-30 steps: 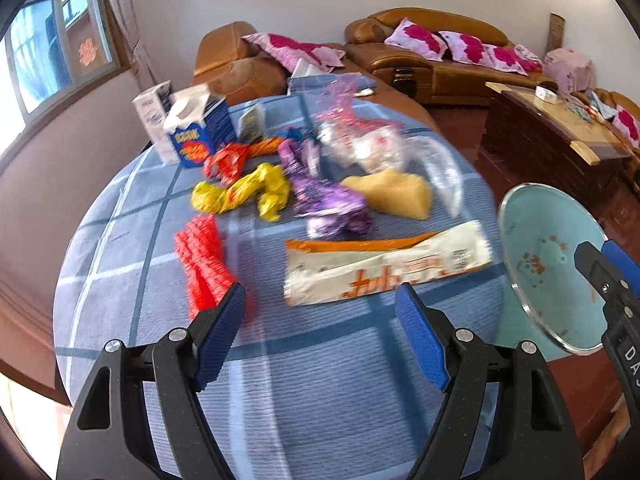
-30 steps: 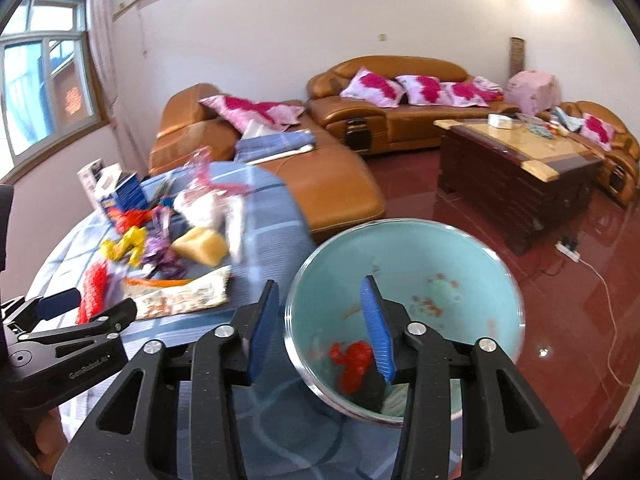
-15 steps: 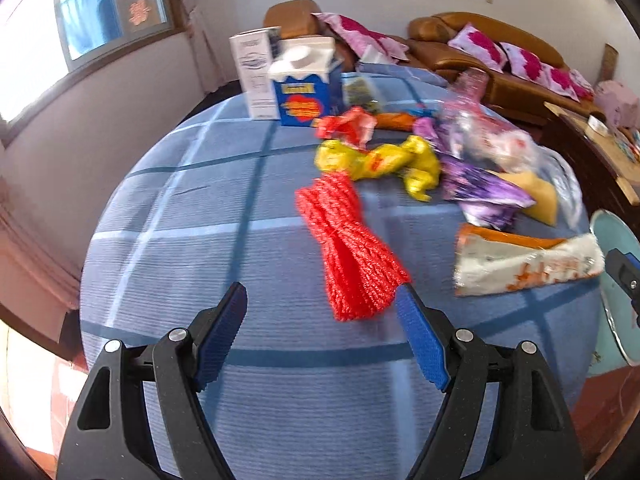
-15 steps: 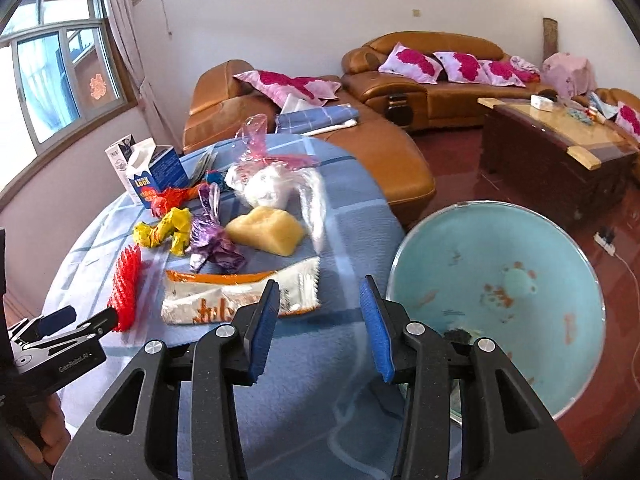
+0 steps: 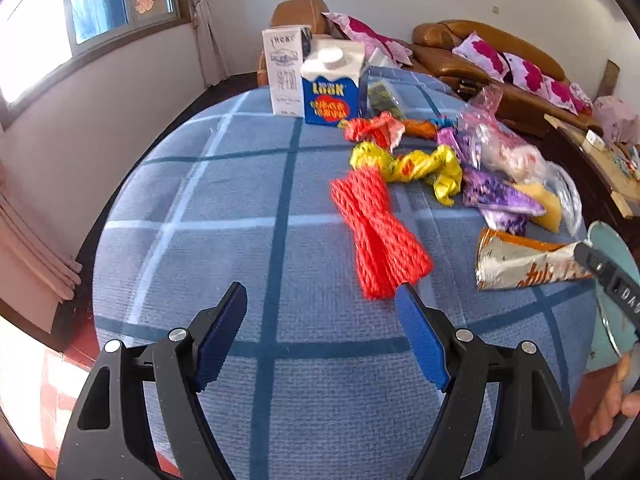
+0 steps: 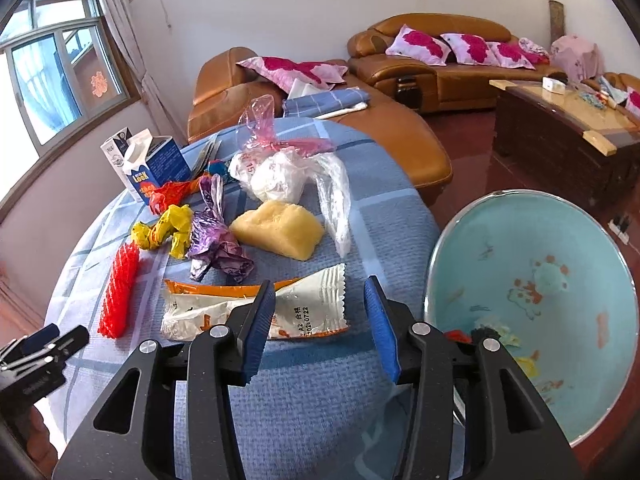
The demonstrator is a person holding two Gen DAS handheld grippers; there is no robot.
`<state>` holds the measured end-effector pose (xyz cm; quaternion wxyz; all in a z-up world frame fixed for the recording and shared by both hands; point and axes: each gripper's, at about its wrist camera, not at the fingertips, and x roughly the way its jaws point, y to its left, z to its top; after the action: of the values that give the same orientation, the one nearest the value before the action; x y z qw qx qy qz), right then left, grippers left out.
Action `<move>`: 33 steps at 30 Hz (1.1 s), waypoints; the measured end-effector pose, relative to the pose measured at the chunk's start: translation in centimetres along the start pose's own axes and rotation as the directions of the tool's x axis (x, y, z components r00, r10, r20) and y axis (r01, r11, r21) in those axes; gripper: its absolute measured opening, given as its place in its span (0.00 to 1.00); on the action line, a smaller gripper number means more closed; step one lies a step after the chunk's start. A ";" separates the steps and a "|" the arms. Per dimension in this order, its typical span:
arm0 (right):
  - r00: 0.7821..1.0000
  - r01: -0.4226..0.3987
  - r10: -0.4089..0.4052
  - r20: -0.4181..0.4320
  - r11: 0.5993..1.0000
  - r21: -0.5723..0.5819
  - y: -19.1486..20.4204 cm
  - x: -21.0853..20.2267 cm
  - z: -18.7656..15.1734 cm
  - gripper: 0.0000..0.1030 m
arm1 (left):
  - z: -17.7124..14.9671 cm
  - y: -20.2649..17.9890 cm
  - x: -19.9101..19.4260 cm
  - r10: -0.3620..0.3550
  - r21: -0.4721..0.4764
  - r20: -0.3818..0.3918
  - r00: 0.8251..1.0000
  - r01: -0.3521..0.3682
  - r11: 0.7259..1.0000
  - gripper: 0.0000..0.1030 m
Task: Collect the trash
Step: 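Grasp the red mesh rope with the left gripper while the right grasps the white-orange snack wrapper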
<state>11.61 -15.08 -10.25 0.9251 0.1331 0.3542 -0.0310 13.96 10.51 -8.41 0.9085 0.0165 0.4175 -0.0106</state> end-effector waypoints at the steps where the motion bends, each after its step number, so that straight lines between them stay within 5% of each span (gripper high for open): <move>1: 1.000 -0.001 0.001 0.000 1.000 -0.004 0.1 0.1 0.0 0.45 | 0.3 0.0 -0.1 0.003 -0.003 0.008 1.000 -0.003 1.000 0.73; 16: 0.999 -0.036 0.036 -0.006 0.998 -0.042 0.7 -0.6 -0.3 0.12 | 3.0 -3.1 4.7 0.031 -0.014 -0.034 0.999 -0.032 0.999 0.71; 23: 0.999 -0.034 0.035 0.019 0.999 -0.037 0.2 -1.9 -0.5 0.09 | 2.1 -2.6 5.9 0.003 -0.042 -0.079 0.997 -0.007 0.999 0.47; 27: 0.999 -0.029 0.030 0.029 0.999 -0.036 0.1 -2.5 -0.5 0.09 | 2.0 -2.5 5.6 0.005 -0.035 -0.070 0.997 -0.008 0.999 0.24; 33: 0.999 -0.028 0.030 0.037 0.999 -0.036 -0.1 -3.3 -0.9 0.08 | 1.1 -2.0 3.4 -0.030 -0.009 -0.034 0.999 0.029 1.000 0.22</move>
<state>8.57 -15.08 -8.72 0.9341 0.1213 0.3356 -0.0138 16.93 8.49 -10.32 0.9009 0.0065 0.4334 -0.0219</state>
